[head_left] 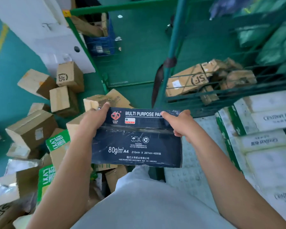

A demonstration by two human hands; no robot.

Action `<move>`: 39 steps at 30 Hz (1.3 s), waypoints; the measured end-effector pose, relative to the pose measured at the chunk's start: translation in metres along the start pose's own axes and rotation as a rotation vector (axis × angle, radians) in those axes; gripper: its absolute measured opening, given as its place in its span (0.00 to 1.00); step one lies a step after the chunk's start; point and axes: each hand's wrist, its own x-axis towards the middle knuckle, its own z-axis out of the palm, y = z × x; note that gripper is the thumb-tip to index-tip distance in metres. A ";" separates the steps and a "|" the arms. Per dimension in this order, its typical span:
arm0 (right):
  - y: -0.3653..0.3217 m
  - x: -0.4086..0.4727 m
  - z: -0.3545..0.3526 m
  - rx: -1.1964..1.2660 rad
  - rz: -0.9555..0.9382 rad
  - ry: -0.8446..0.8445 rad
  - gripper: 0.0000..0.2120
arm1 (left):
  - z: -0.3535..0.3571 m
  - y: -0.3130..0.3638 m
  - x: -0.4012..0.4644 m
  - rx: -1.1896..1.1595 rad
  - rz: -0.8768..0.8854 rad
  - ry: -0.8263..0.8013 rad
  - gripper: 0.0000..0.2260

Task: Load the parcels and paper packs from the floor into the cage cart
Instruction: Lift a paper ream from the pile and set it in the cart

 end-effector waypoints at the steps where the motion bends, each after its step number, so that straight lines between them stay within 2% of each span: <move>1: 0.013 -0.003 -0.006 0.007 0.012 0.014 0.42 | 0.011 0.002 -0.009 0.004 -0.013 -0.039 0.49; 4: 0.058 -0.011 -0.026 0.030 0.054 0.070 0.46 | 0.051 0.002 -0.023 -0.018 -0.013 -0.162 0.44; 7: 0.099 -0.020 -0.046 0.070 0.107 0.149 0.44 | 0.088 0.009 -0.035 0.017 0.022 -0.293 0.39; 10: 0.135 -0.023 -0.053 0.117 0.179 0.188 0.42 | 0.121 0.019 -0.041 0.058 0.071 -0.363 0.44; 12: 0.160 -0.019 -0.052 0.228 0.229 0.242 0.39 | 0.145 0.029 -0.045 0.132 0.110 -0.396 0.47; 15: 0.188 -0.017 -0.049 0.477 0.289 0.330 0.38 | 0.177 0.039 -0.041 0.219 0.163 -0.420 0.46; 17: 0.199 -0.017 -0.048 0.602 0.347 0.362 0.40 | 0.192 0.053 -0.046 0.267 0.205 -0.428 0.46; 20: 0.206 -0.007 -0.049 0.771 0.434 0.389 0.45 | 0.222 0.081 -0.038 0.314 0.281 -0.509 0.34; 24: 0.205 0.014 -0.046 0.943 0.557 0.449 0.49 | 0.255 0.120 -0.016 0.447 0.340 -0.619 0.39; 26: 0.204 0.027 -0.043 1.032 0.600 0.498 0.48 | 0.270 0.138 -0.010 0.498 0.370 -0.645 0.36; 29: 0.205 0.050 -0.038 1.185 0.645 0.542 0.43 | 0.296 0.161 0.005 0.618 0.432 -0.683 0.30; 33: 0.216 0.081 -0.023 1.338 0.686 0.571 0.27 | 0.332 0.184 0.023 0.737 0.496 -0.714 0.30; 36: 0.225 0.107 -0.009 1.390 0.691 0.596 0.15 | 0.358 0.192 0.037 0.744 0.521 -0.712 0.28; 39: 0.239 0.139 0.004 1.502 0.710 0.592 0.12 | 0.396 0.193 0.055 0.723 0.508 -0.726 0.29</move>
